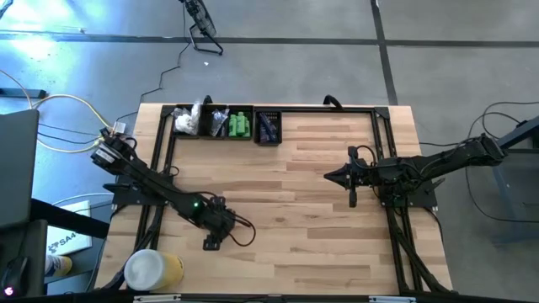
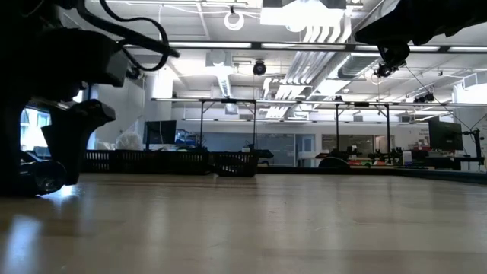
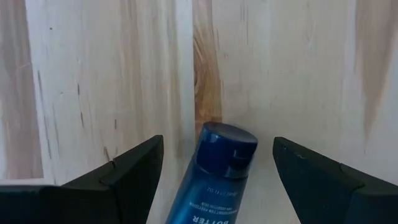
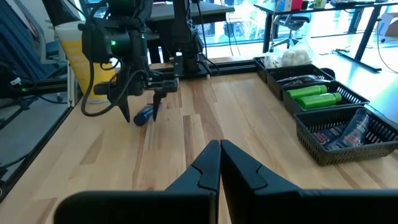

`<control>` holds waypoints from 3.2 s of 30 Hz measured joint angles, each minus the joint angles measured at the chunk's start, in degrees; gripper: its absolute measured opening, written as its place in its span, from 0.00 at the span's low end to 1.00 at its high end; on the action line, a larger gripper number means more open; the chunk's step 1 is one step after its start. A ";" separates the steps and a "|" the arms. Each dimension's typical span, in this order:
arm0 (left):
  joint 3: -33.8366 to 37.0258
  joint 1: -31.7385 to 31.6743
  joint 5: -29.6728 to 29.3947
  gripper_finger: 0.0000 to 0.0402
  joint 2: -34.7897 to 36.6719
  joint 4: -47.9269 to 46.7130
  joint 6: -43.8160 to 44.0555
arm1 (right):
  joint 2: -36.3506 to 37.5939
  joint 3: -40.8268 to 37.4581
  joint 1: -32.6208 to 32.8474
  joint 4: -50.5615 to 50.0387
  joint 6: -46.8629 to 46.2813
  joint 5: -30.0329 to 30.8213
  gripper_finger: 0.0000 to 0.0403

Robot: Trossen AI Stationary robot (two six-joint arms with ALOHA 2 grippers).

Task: Pick & Place Travel size toiletries
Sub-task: Put the shave cream into the right black bin

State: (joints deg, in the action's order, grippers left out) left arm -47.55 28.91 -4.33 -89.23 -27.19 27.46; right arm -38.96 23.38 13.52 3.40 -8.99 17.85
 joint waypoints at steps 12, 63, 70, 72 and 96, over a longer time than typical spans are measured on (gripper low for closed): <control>0.00 -0.01 1.24 0.74 -1.59 0.28 -0.18 | 0.00 0.00 0.00 0.04 0.00 0.00 0.01; 0.00 -0.03 1.45 0.36 -1.68 0.65 -0.16 | 0.00 0.00 -0.01 0.04 0.00 0.04 0.01; 0.00 -0.03 1.43 0.35 -1.68 0.63 -0.15 | 0.00 0.00 -0.01 0.03 0.00 0.04 0.01; 0.00 -0.03 1.43 0.34 -1.68 0.63 -0.15 | 0.00 0.00 -0.01 0.03 0.00 0.04 0.01; -6.62 -0.05 -4.78 0.34 -1.27 -9.64 -5.16 | 0.00 0.00 0.00 0.04 0.17 0.04 0.01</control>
State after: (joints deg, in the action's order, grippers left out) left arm -54.17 28.86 -9.12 -90.50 -36.83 22.30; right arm -38.96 23.38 13.52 3.44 -8.82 17.89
